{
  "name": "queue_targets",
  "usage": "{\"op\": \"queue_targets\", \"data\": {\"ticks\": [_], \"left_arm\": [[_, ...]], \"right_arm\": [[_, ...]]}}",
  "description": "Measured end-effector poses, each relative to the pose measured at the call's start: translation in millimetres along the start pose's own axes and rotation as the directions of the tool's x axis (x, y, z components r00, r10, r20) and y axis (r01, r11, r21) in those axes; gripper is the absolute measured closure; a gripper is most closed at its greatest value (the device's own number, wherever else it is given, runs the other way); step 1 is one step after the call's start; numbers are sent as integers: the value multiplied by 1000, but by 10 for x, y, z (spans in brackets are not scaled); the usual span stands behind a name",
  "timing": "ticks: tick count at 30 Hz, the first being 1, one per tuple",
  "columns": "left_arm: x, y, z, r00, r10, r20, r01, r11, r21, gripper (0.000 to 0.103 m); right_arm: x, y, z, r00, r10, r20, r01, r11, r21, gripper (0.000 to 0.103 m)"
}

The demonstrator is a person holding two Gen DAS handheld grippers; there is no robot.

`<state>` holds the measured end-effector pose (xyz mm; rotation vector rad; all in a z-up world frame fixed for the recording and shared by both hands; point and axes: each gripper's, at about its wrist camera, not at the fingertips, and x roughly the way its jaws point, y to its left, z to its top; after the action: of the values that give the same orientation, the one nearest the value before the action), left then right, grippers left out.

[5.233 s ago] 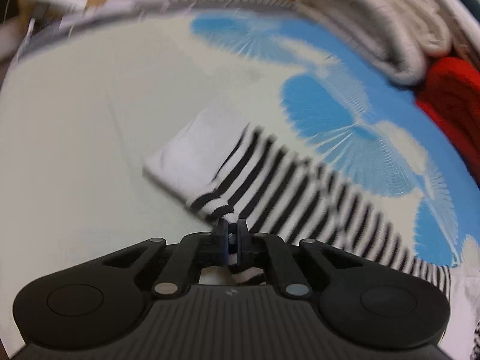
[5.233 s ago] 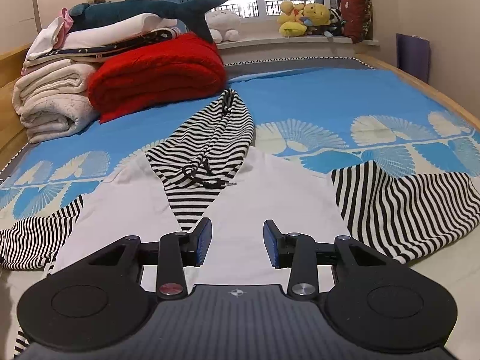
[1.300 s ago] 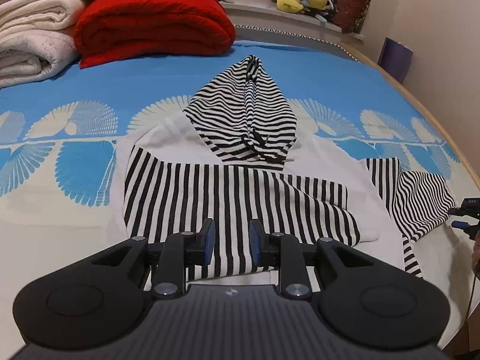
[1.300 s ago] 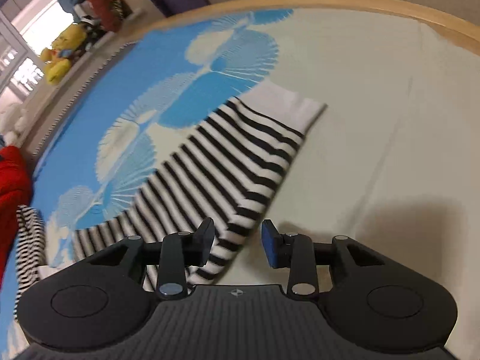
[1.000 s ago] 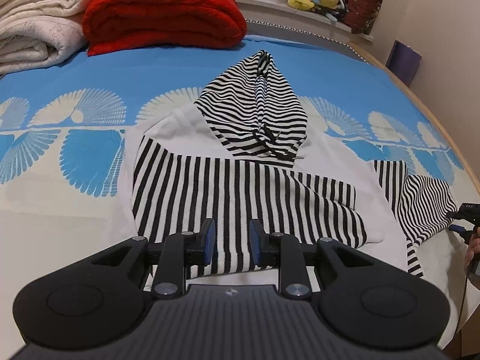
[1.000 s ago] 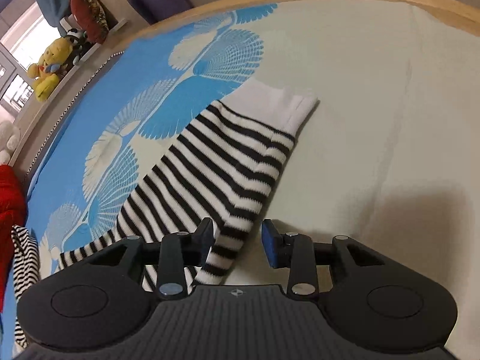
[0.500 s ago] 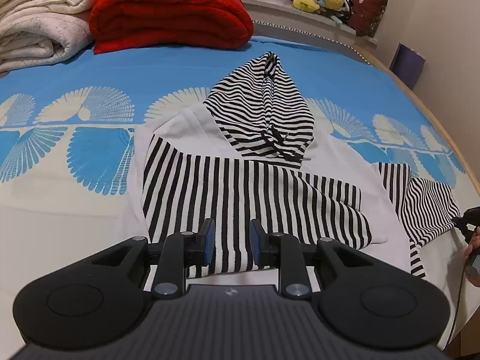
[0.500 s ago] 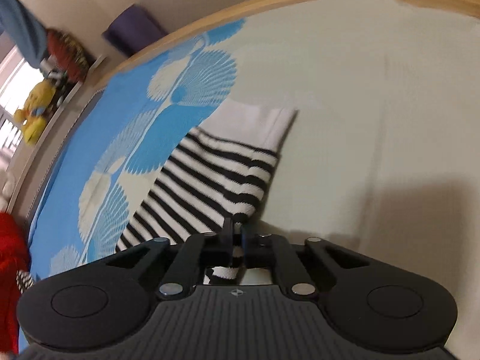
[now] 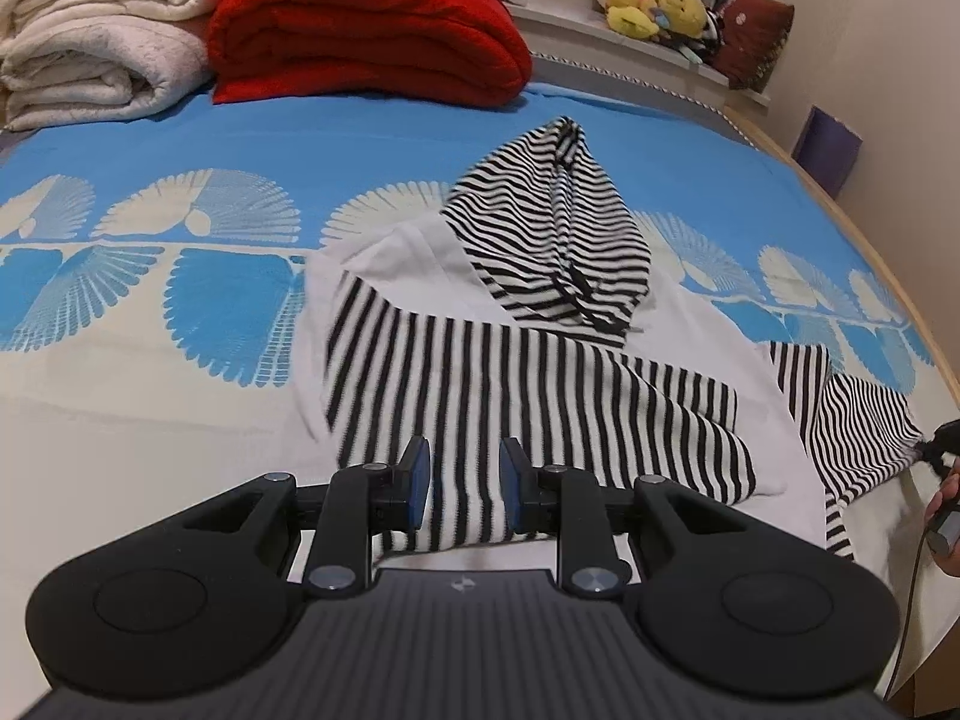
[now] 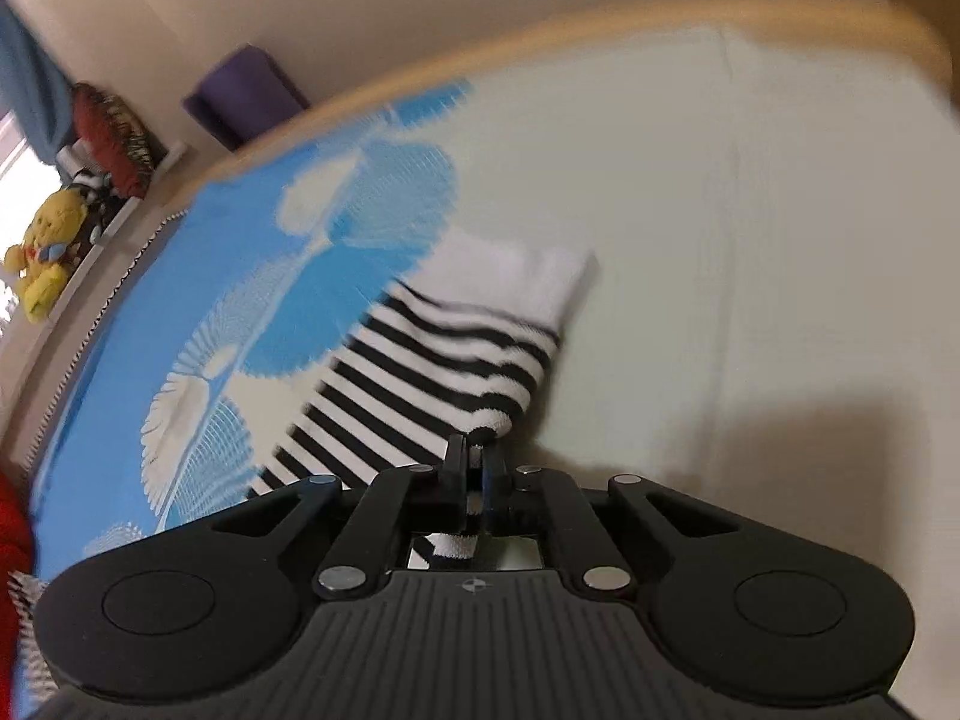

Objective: Fold small clothes

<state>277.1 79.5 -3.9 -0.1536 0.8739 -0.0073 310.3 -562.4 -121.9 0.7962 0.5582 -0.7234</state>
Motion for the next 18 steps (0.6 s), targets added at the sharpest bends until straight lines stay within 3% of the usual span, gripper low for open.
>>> {"op": "queue_targets", "data": {"ticks": [3,5,6,7,8,10,12,13,14,15,16,18], "left_arm": [[-58,133,18,1000,8,9,-8,1000,-25,76],[-94,222,41,1000,11,15,-10,999,-41,76],[-116,272,49,1000,11,18,-10,999,-50,76],[-131,313,61,1000,12,19,-11,998,-58,76],[-147,362,68,1000,13,21,-12,998,-67,76],[-174,443,80,1000,13,25,-11,996,-84,76],[-186,530,83,1000,16,24,-14,994,-107,76],[-191,575,84,1000,15,23,-12,993,-121,76],[-196,622,82,1000,14,21,-11,991,-137,76],[-197,659,78,1000,13,18,-10,989,-148,76],[-202,693,75,1000,10,15,-8,987,-161,76],[-221,726,81,1000,-2,18,5,985,-173,76]], "right_arm": [[-320,591,-132,990,83,110,-59,976,-211,100],[-683,1157,-396,957,248,150,-165,892,-421,101],[-889,1404,-574,928,344,146,-226,828,-514,101],[-1128,1656,-804,885,453,110,-302,736,-606,101],[-1373,1881,-1068,824,566,27,-401,615,-679,101],[-1788,2196,-1618,657,707,-260,-623,317,-715,100],[-2017,2351,-2080,497,671,-550,-791,90,-605,97],[-2084,2416,-2322,450,592,-669,-837,19,-547,97],[-2148,2448,-2547,460,511,-726,-837,-23,-546,97],[-2199,2446,-2699,508,463,-726,-808,-38,-589,95],[-2217,2433,-2787,560,429,-708,-776,-26,-630,91],[-2143,2388,-2720,631,411,-658,-742,69,-667,87]]}}
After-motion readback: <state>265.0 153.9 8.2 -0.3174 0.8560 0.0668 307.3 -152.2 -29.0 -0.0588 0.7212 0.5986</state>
